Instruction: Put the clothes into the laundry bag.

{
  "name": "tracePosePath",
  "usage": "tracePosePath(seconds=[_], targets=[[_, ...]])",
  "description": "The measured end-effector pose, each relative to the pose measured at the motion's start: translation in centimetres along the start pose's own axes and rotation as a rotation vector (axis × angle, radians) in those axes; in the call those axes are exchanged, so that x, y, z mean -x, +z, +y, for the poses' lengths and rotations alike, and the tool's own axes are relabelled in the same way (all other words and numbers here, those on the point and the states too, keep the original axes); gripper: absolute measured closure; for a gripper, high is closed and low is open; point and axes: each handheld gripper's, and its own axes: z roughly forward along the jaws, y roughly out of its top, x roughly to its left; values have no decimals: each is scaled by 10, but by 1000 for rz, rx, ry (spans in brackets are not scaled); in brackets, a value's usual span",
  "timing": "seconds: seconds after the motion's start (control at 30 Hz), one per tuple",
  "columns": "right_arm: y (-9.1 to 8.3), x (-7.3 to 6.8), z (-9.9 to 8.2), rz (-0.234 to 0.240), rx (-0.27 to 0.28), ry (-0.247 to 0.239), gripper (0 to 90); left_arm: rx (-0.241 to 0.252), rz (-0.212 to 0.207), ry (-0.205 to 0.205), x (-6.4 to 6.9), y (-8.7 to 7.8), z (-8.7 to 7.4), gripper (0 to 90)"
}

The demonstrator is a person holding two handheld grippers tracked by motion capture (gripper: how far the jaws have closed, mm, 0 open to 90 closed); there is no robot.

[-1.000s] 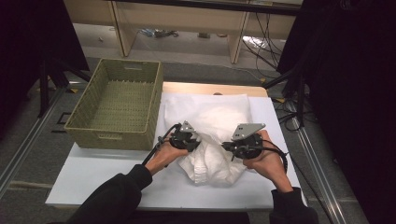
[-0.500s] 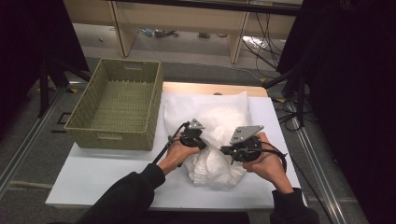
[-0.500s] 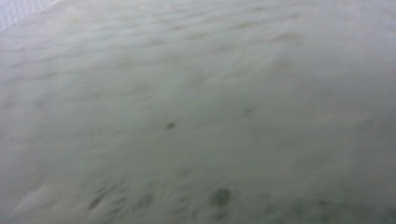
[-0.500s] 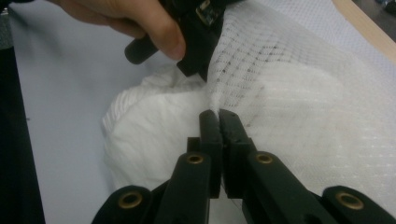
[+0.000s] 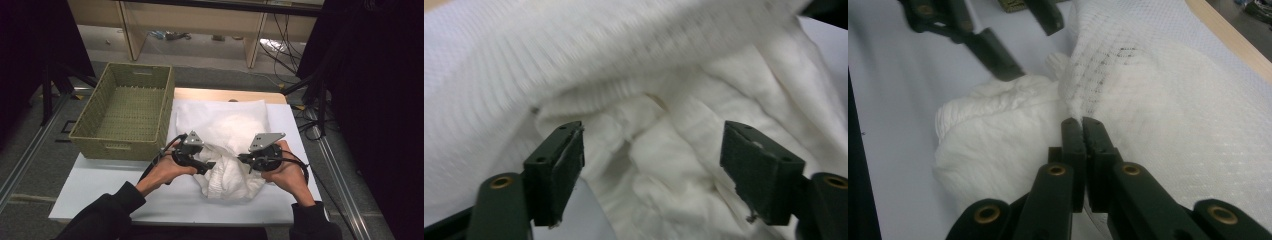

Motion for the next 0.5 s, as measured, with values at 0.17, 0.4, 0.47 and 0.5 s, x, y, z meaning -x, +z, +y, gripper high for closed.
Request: tracePosePath(seconds=[0.17, 0.4, 0.47, 0.5], targets=[[1, 0, 1, -6, 5, -3, 900, -43, -87, 54, 21, 22, -4, 215], [0, -1, 0, 27, -6, 14, 900, 8, -100, 26, 21, 52, 9, 644], [-3, -4, 2, 54, -6, -6, 900, 67, -75, 56, 23, 51, 16, 734], [-3, -4, 2, 54, -6, -6, 900, 67, -75, 56, 23, 51, 16, 746]])
